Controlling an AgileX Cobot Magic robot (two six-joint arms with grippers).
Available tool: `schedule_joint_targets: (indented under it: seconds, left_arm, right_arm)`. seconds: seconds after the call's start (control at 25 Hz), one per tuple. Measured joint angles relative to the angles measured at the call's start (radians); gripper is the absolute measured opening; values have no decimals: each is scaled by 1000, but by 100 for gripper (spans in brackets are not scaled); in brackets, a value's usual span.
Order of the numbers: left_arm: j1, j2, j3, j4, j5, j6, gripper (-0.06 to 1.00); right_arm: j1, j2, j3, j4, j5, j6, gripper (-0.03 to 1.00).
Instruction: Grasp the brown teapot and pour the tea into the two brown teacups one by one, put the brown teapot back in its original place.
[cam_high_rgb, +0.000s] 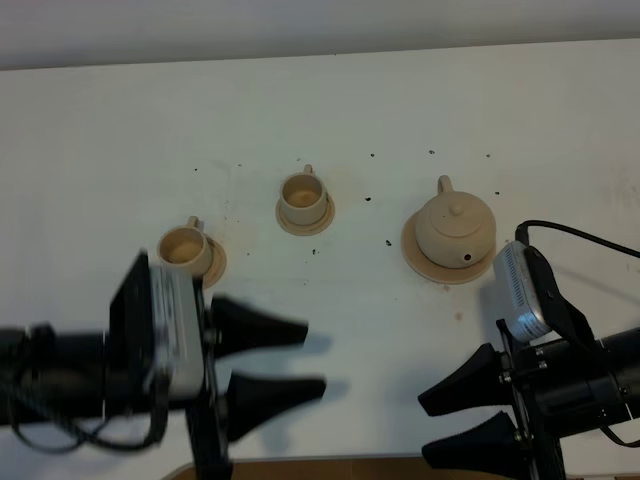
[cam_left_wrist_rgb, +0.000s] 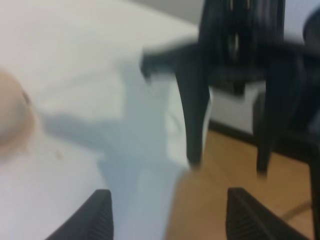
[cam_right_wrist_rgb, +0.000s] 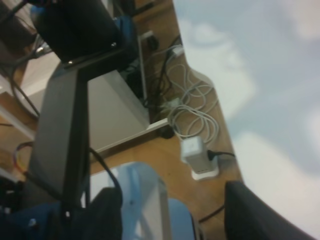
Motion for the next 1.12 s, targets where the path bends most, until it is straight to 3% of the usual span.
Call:
schedule_joint_targets:
  seconds: [0.16,0.24,0.32,0.44,0.52,0.68,0.8,0.92,1.12]
  left_arm:
    - [0,-3,-114,28,-94,-118,51]
    - [0,-24,-164,121,-187,-254,51]
    - [0,-60,-212,271,-277,-436,51]
    - [0,-146,-276,607,-313,-843,51]
    - [0,-205,-315,905,-286,-1145,51]
    - [0,-327,-354,1503,-100,-1799,51]
    - [0,-397,-355,1818,102,-2135,51]
    - [0,-452,-352,1954,298,-2248,50]
    - [0,-571,-261,1946,338,-2234,50]
  right_arm:
    - [0,1,-16,1,-53,37,48]
    - [0,2,-38,1,-72,66,48]
    - [0,2,-60,1,-82,80,48]
    - [0,3,-99,1,-90,101,48]
    - [0,3,-128,4,-98,128,48]
    - [0,4,-181,4,-134,207,48]
    - [0,4,-203,6,-150,240,48]
    - [0,4,-209,9,-150,247,48]
    - [0,4,-209,10,-150,247,48]
